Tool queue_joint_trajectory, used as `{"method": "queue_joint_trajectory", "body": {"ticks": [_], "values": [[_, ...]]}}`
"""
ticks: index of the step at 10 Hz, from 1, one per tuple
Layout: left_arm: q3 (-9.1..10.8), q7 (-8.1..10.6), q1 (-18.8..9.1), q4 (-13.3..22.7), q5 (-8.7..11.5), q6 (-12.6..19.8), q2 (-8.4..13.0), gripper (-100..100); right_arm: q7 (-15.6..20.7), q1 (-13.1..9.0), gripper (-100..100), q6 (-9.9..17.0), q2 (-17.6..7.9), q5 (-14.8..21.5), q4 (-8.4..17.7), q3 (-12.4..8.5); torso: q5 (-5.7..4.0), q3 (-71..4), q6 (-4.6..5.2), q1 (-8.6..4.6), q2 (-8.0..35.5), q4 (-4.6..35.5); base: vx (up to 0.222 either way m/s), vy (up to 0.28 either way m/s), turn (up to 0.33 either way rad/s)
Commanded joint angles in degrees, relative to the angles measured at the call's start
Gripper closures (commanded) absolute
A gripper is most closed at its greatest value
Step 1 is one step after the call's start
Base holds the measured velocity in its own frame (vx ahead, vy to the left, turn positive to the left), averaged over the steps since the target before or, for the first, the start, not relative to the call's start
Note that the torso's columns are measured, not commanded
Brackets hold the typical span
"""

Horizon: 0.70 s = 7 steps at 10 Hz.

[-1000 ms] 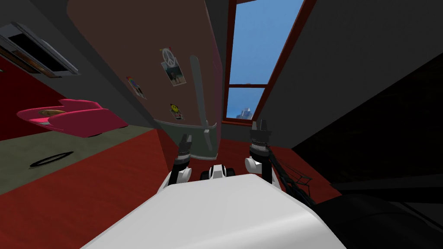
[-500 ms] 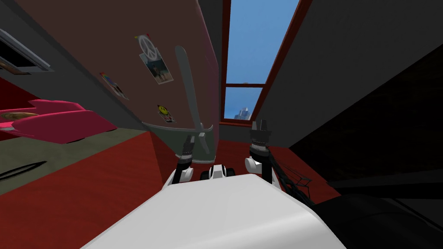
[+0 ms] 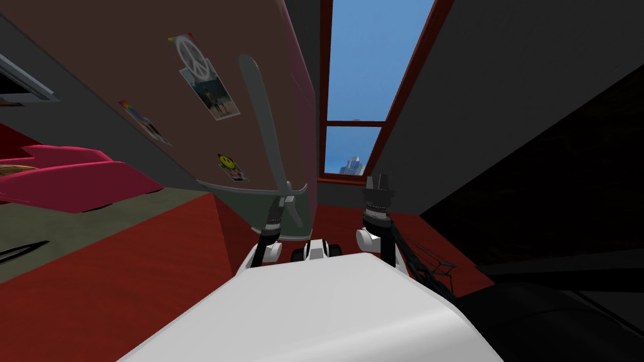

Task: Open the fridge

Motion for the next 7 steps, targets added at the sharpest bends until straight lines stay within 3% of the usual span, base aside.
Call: {"method": "queue_joint_trajectory", "body": {"ticks": [1,2,3,6,7], "values": [[0.31,0.19,-0.73,-2.06,0.17,2.91,0.28,-100,0.00,0.00,0,0.00,0.00,0.00,0.00,0.00,-0.01,-0.01,-0.01,-0.01,-0.02,-0.01,0.027,-0.008,0.003],[0.24,0.16,-0.48,-1.51,0.14,2.00,0.24,-100,0.00,0.00,0,0.00,0.00,0.00,0.00,0.00,-0.01,-0.01,-0.02,-0.02,-0.01,0.00,0.013,-0.004,0.001],[0.07,0.05,-0.15,0.13,0.04,0.17,0.06,100,0.00,0.00,0,0.00,0.00,0.00,0.00,0.00,0.00,0.02,-0.02,-0.01,0.05,0.01,-0.017,0.003,-0.006],[-0.12,-0.07,0.32,1.89,-0.07,-2.02,-0.11,100,0.00,-0.01,0,0.00,0.00,0.00,0.00,0.00,-0.04,0.09,-0.01,-0.06,0.15,0.08,-0.026,0.010,-0.002],[-0.07,-0.01,0.25,1.17,-0.04,-1.09,-0.05,100,0.00,-0.01,0,0.00,0.00,0.00,0.00,0.00,-0.02,0.03,-0.01,-0.05,0.06,0.03,-0.011,0.006,-0.001]]}}
